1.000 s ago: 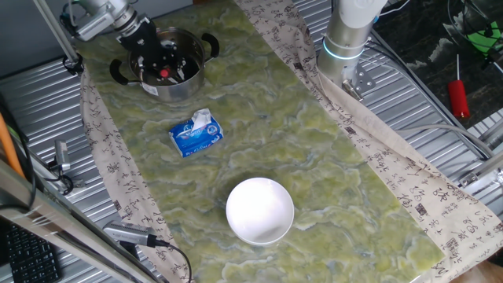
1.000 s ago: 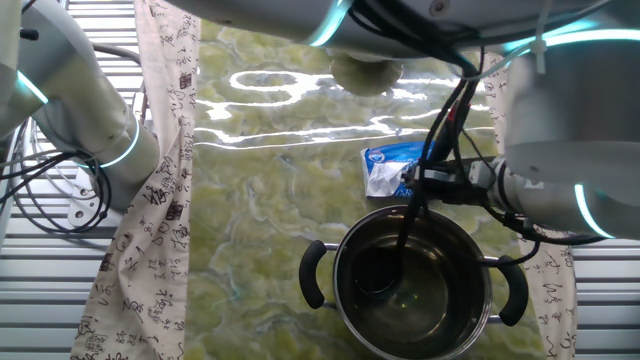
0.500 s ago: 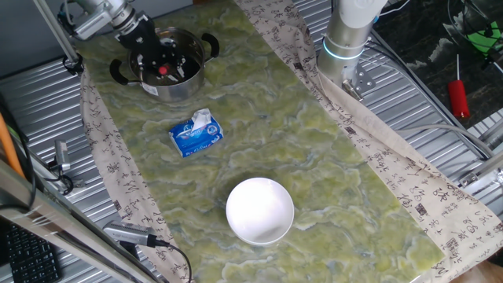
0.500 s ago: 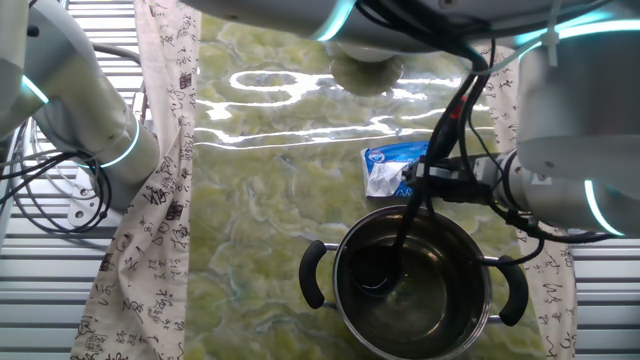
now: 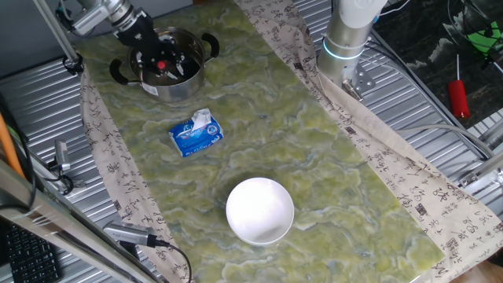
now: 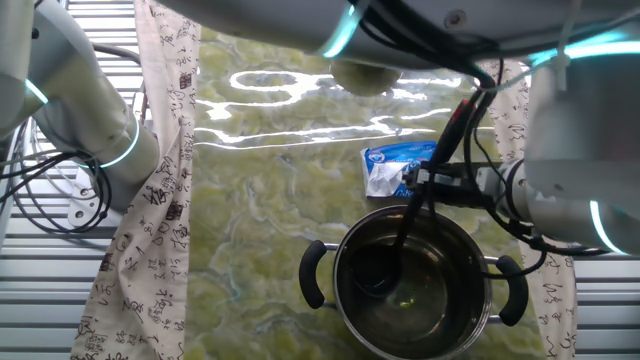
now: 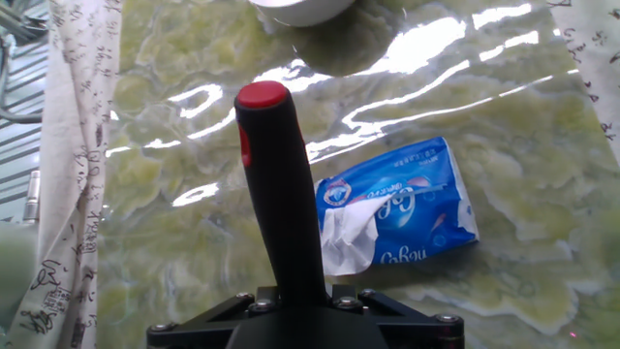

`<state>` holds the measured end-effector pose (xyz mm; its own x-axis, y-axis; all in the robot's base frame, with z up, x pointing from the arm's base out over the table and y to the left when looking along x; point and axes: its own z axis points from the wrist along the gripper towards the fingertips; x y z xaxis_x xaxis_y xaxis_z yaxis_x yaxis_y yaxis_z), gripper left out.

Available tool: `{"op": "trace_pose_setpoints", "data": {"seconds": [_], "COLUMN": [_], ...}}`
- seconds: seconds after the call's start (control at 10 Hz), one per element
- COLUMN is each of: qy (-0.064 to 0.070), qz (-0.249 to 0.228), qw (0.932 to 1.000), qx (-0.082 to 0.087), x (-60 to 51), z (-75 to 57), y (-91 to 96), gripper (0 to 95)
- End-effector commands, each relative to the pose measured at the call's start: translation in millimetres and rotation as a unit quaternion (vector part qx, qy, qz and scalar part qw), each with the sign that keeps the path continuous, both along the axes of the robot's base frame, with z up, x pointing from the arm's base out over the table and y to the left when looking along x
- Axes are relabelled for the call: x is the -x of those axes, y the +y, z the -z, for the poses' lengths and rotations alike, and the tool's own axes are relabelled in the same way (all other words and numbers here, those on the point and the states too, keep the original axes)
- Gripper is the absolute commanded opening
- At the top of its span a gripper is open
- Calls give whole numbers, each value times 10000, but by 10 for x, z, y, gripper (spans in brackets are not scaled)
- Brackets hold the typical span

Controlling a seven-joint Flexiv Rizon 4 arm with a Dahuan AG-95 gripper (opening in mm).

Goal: Scoop water with a large spoon from one bowl to another

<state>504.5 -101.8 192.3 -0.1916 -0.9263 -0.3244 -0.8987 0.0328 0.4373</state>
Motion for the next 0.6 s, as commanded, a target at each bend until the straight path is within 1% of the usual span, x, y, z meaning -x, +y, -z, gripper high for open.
{"op": "trace_pose_setpoints", "data": {"seconds": [0.1,0.4,0.6], "qy": [28,99,142], "qz": [-32,-90,-126], "qw": [10000,9999,9998], "qx": [-27,-26,8], "x": [-1,-10,-20], "z": [-4,-29,-59], "y": [6,-19,-49], "gripper": [0,0,0]}}
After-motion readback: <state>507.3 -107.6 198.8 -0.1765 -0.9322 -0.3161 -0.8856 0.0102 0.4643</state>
